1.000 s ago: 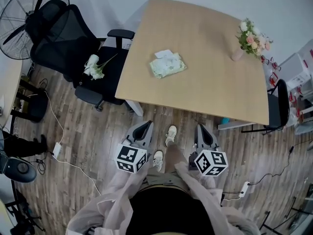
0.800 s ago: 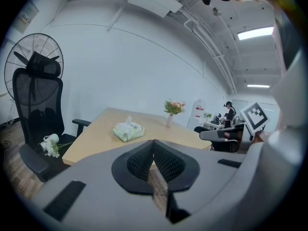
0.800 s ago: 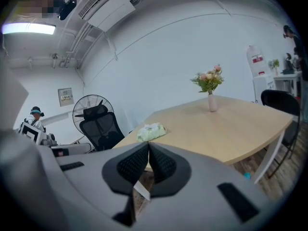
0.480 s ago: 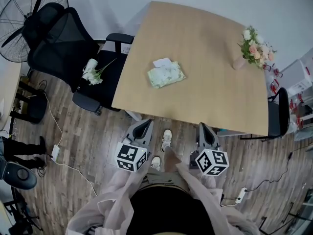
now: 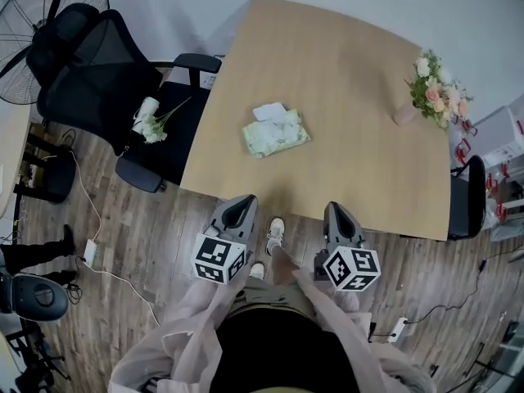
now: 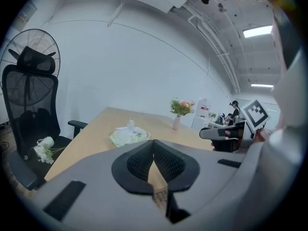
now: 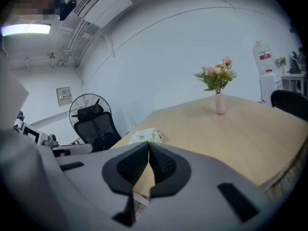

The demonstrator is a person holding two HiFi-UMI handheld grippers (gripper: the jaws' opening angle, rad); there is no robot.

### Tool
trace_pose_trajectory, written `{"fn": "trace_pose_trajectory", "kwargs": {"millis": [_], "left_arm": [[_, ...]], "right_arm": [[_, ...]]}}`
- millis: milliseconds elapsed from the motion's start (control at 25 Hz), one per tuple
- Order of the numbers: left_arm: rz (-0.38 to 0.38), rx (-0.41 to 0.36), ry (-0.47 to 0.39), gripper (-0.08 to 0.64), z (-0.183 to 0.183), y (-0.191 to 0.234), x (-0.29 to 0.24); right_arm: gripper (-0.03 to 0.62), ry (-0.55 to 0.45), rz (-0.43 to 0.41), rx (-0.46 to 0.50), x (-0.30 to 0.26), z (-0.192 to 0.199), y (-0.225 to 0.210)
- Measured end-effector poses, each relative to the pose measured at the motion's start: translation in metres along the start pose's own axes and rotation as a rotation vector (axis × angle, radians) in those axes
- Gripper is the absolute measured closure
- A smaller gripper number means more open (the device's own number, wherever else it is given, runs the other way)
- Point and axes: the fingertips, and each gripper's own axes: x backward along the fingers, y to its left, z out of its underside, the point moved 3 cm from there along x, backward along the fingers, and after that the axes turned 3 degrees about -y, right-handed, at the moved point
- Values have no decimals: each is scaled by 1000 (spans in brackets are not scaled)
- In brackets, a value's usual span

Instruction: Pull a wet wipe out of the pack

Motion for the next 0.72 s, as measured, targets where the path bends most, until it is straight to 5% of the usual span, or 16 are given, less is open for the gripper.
{"fn": "trace_pose_trajectory", "kwargs": {"millis": [720], "left_arm": [[-48, 40, 24, 549, -5, 35, -62]], "right_arm": [[578, 85, -77, 33, -81, -13, -14]]}}
